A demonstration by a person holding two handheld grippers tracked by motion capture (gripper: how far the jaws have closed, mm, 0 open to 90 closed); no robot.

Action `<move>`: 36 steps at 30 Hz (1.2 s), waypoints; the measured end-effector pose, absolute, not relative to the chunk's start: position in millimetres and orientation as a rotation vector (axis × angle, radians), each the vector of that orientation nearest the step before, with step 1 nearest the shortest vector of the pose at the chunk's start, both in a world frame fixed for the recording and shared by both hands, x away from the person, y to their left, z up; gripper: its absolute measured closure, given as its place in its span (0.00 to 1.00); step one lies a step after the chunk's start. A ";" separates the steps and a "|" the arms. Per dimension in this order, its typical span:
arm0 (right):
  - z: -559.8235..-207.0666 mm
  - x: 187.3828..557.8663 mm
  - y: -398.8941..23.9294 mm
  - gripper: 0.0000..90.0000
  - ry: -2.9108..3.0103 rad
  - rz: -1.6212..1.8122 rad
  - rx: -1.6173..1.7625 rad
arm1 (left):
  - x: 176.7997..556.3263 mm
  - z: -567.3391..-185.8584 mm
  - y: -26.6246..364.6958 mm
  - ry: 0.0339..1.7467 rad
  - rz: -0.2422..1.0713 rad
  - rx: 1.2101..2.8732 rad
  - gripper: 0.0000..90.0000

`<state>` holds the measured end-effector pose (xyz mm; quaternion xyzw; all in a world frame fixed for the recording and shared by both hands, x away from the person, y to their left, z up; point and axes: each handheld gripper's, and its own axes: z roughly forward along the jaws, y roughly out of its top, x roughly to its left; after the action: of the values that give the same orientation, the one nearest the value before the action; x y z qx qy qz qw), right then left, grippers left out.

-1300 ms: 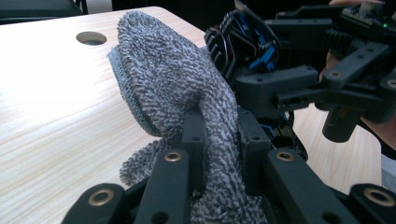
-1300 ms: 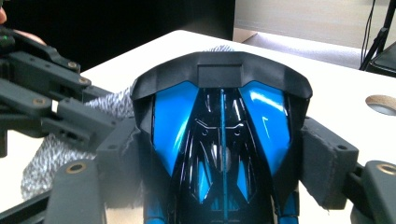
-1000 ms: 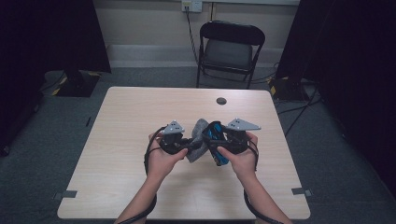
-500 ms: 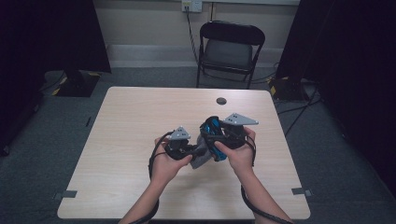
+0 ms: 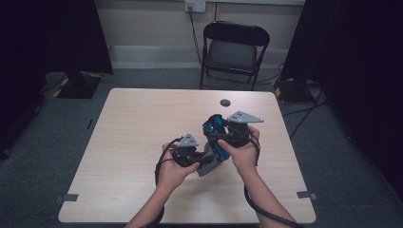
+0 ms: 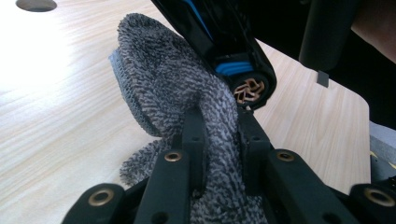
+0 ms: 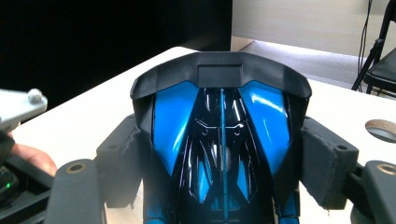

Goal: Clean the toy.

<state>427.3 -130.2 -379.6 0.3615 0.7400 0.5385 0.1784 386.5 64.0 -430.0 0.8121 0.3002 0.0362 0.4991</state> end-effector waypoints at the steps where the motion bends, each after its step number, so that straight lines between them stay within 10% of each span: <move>1: -379.4 427.7 -130.6 0.28 2.091 1.528 1.027 | 386.2 -430.4 63.6 0.725 0.087 1.969 0.85; 36: -382.5 440.3 -166.1 0.28 2.035 1.533 1.119 | 368.9 -460.6 73.4 0.706 0.031 2.044 0.85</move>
<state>440.3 -166.1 -382.5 0.3957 0.7196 0.5420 0.1784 368.9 73.4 -460.6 0.8341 0.2881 0.0128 0.4702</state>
